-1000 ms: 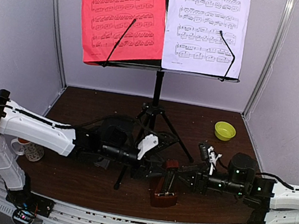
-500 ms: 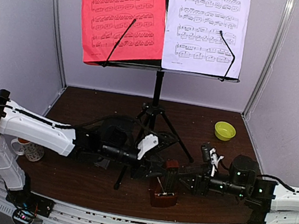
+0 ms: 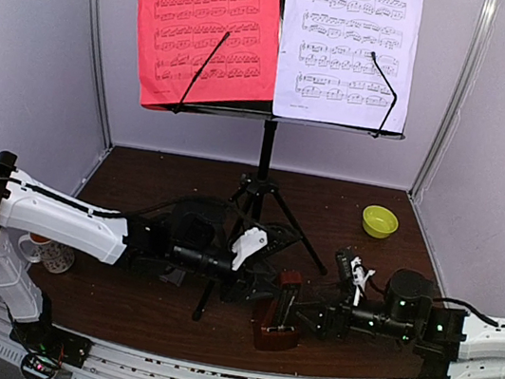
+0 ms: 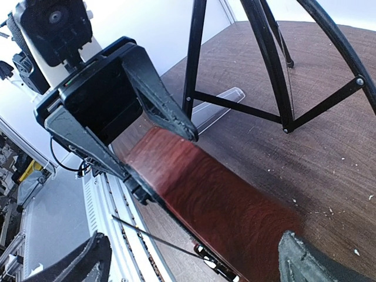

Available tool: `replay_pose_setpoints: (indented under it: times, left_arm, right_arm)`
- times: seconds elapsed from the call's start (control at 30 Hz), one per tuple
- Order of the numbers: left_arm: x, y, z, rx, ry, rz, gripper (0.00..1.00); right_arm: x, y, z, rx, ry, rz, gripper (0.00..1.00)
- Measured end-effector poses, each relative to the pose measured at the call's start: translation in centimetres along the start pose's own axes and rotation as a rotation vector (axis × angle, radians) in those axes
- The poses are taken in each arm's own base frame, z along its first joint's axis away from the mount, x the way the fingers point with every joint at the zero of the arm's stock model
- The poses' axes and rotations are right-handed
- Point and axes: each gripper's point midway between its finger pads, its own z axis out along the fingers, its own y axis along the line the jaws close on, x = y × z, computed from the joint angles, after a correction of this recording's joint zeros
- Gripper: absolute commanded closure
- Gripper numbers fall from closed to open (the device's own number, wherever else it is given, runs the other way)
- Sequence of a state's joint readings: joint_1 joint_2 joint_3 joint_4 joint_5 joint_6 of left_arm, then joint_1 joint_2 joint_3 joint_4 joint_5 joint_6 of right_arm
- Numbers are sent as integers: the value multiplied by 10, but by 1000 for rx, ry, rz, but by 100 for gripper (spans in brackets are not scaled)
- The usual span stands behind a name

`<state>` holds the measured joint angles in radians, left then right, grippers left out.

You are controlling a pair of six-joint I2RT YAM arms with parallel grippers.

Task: Set up the instrument practice props

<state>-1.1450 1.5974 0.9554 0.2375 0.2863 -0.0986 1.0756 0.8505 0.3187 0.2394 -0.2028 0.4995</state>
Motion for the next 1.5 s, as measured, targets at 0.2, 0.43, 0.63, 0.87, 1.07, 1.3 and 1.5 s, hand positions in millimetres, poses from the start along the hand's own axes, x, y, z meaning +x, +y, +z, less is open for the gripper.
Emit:
replay_pose_setpoints:
  times: [0.2, 0.43, 0.63, 0.87, 1.07, 1.3, 1.5]
  left_arm:
    - [0, 3, 0, -18, 0, 0, 52]
    - [0, 4, -1, -24, 1, -1, 51]
    - [-1, 5, -1, -31, 1, -1, 51]
    - [0, 7, -7, -55, 3, -1, 51]
    - [3, 11, -14, -79, 7, -9, 50]
    - [12, 17, -29, -114, 8, -40, 50]
    - [22, 32, -59, -178, -27, -118, 50]
  right_arm:
    - [2, 1, -1, 40, -11, -23, 0]
    - [-5, -1, 7, 130, -10, -39, 0]
    - [-11, -8, 8, 206, -28, -41, 1]
    - [-9, -31, -3, 333, -34, -34, 1]
    - [-19, -37, -27, 373, -86, -25, 0]
    - [2, -79, -56, 510, -72, 14, 0]
    - [10, -99, -70, 588, -51, 33, 0]
